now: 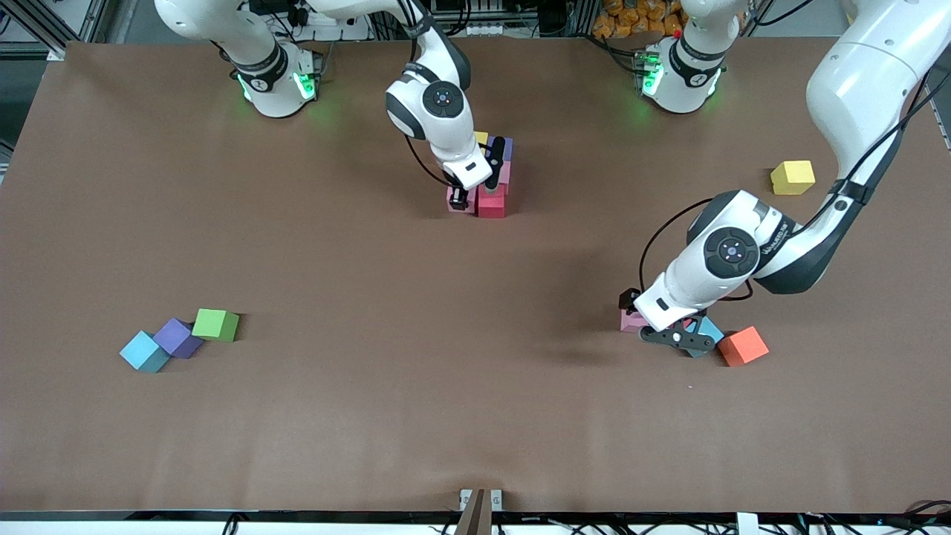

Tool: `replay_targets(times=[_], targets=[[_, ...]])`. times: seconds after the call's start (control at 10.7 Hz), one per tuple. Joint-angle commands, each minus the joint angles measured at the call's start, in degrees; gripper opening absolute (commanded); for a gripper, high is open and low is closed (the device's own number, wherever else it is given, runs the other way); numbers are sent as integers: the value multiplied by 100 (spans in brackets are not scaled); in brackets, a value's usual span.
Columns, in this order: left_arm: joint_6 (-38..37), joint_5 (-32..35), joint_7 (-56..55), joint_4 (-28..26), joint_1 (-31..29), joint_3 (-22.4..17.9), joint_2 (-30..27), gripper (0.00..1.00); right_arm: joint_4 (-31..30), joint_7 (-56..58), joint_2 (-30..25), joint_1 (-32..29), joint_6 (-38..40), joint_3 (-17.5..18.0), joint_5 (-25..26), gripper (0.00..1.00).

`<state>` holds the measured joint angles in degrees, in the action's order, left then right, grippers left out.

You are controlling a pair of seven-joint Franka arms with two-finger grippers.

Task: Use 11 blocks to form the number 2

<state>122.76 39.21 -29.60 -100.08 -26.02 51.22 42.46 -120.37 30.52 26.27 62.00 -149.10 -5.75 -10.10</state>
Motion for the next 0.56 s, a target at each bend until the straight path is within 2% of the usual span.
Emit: replay_targets(times=[0.0, 0.19, 0.47], targets=[[-130, -142, 147, 191, 350, -278, 34, 100, 295, -169, 317, 146, -49, -102, -1, 7], [-112, -221, 147, 278, 475, -454, 165, 100, 321, -178, 343, 189, -49, -181, -10, 7], [-112, -177, 191, 393, 519, -472, 315, 100, 356, -249, 396, 242, -49, -199, -10, 7]])
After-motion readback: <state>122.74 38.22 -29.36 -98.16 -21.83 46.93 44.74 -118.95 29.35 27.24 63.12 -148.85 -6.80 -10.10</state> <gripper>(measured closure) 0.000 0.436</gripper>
